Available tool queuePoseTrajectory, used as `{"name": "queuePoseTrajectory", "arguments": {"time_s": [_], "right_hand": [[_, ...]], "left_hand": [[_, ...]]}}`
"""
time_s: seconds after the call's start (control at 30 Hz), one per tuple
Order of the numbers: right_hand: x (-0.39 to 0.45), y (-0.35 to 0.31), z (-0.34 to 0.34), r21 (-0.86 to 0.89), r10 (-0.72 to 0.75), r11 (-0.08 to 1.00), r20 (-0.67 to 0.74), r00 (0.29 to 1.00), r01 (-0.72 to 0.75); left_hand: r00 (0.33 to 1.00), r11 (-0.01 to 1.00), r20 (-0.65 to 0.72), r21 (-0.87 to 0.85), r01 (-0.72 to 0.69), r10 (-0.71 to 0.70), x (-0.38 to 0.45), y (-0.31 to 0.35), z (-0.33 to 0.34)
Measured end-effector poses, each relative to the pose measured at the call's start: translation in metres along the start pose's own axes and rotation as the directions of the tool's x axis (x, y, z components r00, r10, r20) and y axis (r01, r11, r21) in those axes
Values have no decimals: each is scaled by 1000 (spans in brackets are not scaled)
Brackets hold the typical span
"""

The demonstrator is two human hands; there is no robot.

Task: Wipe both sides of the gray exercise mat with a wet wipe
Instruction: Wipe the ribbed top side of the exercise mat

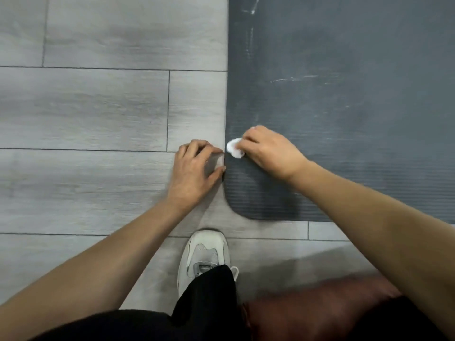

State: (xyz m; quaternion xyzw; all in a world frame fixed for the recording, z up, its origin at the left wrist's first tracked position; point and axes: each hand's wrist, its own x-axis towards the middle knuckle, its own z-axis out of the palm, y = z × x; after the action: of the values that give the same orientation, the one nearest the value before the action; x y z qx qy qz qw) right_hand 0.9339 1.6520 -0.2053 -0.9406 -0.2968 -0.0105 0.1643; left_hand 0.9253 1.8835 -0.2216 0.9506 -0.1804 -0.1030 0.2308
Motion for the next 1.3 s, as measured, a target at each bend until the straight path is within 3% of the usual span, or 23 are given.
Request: {"name": "queuePoseTrajectory", "arguments": {"time_s": [0.07, 0.13, 0.2, 0.27, 0.37, 0.5, 0.57, 0.63, 0.77, 0.83, 1.0, 1.13, 1.2, 1.3], "right_hand": [[40, 27, -3, -1, 235, 971, -124, 964, -237], [69, 38, -5, 67, 485, 874, -141, 863, -481], [78, 31, 3, 120, 599, 801, -159, 785, -587], [67, 14, 10, 147, 549, 835, -167, 819, -530], [32, -4, 10, 144, 315, 943, -87, 945, -301], [46, 25, -1, 60, 116, 992, -49, 992, -113], [87, 60, -4, 13, 158, 987, -89, 983, -158], [136, 101, -12, -5, 311, 949, -152, 938, -316], [188, 138, -19, 57, 618, 784, -167, 768, -618], [174, 121, -12, 89, 607, 793, -192, 771, -602], [81, 65, -5, 188, 352, 927, -135, 926, -325], [96, 95, -8, 110, 191, 978, -133, 973, -177], [139, 134, -10, 51, 223, 975, -185, 957, -217], [205, 189, -27, 33, 452, 889, -233, 861, -458]], "left_hand": [[1000, 1000, 21, -13, 18, -18, 1, 0, 0], [1000, 1000, 18, -5, -11, 11, 3, 2, -2], [999, 999, -22, -13, -47, 47, 8, 6, -4], [996, 997, -87, -64, -43, 37, 13, 11, -3], [989, 990, -131, -116, -83, 67, 18, 16, 8], [977, 985, -183, -107, -133, 112, 15, 18, 21], [973, 986, -196, -89, -139, 119, 17, 20, 20], [971, 985, -193, -68, -156, 140, 21, 21, 20], [974, 985, -158, -35, -168, 160, 40, 20, 15], [975, 988, -171, -41, -151, 141, 55, 20, 11], [973, 983, -212, -141, -120, 89, 93, 33, 15], [968, 985, -250, -162, -62, 19, 101, 39, 19], [971, 989, -237, -136, -66, 32, 102, 40, 18], [978, 992, -194, -88, -92, 74, 109, 38, 13]]}}
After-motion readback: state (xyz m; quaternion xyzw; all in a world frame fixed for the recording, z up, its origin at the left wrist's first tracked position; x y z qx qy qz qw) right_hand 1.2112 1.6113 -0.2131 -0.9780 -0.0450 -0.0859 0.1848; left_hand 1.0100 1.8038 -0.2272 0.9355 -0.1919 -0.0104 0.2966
